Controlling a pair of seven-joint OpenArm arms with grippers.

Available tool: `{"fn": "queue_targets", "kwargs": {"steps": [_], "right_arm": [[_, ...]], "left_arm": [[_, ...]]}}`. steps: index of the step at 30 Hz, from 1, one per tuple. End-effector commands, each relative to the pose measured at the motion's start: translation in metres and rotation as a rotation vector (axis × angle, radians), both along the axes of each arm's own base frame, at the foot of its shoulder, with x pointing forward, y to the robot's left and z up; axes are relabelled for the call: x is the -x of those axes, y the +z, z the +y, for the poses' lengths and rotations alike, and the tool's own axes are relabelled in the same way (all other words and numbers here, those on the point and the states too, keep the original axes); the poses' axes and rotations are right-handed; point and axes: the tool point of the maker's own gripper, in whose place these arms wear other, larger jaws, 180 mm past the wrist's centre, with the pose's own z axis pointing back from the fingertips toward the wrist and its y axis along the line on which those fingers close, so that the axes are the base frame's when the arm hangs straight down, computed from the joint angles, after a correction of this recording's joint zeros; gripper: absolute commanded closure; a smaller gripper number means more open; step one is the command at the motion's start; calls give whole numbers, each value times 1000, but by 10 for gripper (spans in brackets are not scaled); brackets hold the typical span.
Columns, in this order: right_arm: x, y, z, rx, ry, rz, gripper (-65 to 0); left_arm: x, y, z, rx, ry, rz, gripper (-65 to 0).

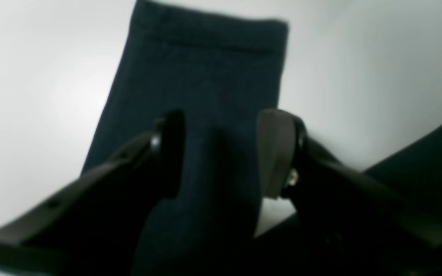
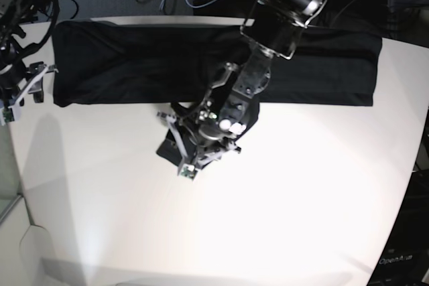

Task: Fold the T-shirt properly
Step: 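Grasp the sleeve cuff with the left gripper and pull it along the strip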

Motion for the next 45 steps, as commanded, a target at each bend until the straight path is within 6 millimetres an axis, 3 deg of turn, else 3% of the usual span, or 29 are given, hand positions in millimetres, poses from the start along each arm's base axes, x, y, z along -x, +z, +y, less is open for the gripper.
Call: {"fn": "queue_targets", "kwargs": {"steps": [1, 4, 7, 14, 24, 36, 41, 45], "right_arm": [[-8, 14, -4, 24, 13, -44, -297], [-8, 15, -5, 29, 14, -44, -297], [-8, 15, -4, 29, 15, -43, -297], [-7, 22, -3, 49, 24, -55, -297], [-8, 23, -3, 50, 25, -59, -297], [-9, 24, -3, 51, 27, -60, -297], [-9, 24, -3, 51, 27, -60, -297], [-9, 24, -3, 51, 27, -60, -297]], "left_arm": [[-12, 23, -14, 35, -12, -63, -293], [-12, 24, -29, 49, -19, -52, -293], [-13, 7, -29, 48, 9, -1, -293], [-23, -11, -22, 58, 67, 13, -293], [-29, -5, -23, 77, 71, -9, -293], [-30, 14, -51, 151, 16, -14, -293], [-34, 17, -53, 153, 10, -67, -293], [-30, 0, -45, 120, 21, -34, -293]]}}
